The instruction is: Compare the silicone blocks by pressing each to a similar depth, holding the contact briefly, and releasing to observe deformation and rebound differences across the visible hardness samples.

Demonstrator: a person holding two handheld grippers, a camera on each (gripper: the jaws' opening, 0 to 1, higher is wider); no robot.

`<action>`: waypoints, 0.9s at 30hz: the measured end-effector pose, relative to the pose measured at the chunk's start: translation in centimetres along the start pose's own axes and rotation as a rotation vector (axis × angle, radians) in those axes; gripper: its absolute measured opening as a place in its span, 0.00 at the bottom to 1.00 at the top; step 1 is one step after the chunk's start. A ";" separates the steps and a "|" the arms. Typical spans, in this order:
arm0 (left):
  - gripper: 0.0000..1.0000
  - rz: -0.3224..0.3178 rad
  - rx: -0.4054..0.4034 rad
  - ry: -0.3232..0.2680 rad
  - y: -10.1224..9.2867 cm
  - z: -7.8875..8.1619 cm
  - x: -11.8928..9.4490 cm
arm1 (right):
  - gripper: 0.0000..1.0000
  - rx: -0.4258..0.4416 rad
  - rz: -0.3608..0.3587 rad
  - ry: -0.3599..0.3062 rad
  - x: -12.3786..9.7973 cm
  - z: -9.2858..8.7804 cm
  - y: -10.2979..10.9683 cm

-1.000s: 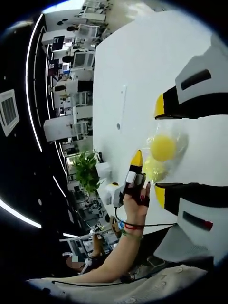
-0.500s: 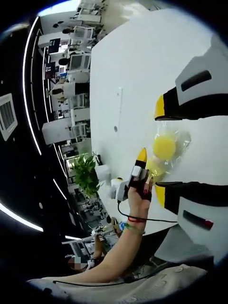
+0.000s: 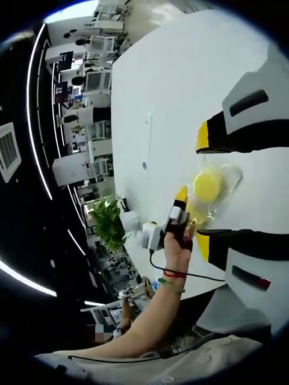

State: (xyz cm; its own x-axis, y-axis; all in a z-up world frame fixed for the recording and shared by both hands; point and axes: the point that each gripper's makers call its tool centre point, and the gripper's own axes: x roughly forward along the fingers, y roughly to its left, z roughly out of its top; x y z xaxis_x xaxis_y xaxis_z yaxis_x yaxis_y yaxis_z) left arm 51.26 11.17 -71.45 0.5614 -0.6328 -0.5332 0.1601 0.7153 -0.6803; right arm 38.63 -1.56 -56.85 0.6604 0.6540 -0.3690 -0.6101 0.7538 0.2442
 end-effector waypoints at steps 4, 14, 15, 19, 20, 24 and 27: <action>0.00 0.016 0.010 0.007 0.5 -0.2 0.1 | 0.46 0.007 -0.001 -0.001 0.1 -0.1 0.0; 0.00 0.036 0.021 0.018 1.0 -0.2 0.5 | 0.45 0.016 -0.002 -0.009 0.1 0.1 -0.1; 0.00 0.038 0.028 0.020 1.0 -0.2 0.4 | 0.45 0.014 -0.003 -0.006 0.1 0.1 -0.1; 0.00 0.037 0.018 0.017 1.0 -0.2 0.4 | 0.45 0.013 -0.001 -0.009 0.1 0.2 -0.1; 0.00 0.036 0.020 0.016 1.0 -0.2 0.4 | 0.45 0.012 -0.003 -0.007 0.1 0.2 -0.1; 0.00 0.039 0.033 0.012 1.1 -0.1 0.2 | 0.45 0.014 -0.001 -0.009 0.1 0.3 0.0; 0.00 0.038 0.042 0.009 1.1 -0.1 0.1 | 0.46 0.014 0.001 -0.009 0.2 0.3 0.1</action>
State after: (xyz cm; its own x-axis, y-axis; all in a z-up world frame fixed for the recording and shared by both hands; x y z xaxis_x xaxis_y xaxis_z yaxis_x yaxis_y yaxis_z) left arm 51.36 11.85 -72.27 0.5607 -0.6073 -0.5629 0.1728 0.7507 -0.6377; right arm 38.80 -1.30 -56.68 0.6636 0.6554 -0.3607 -0.6045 0.7538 0.2576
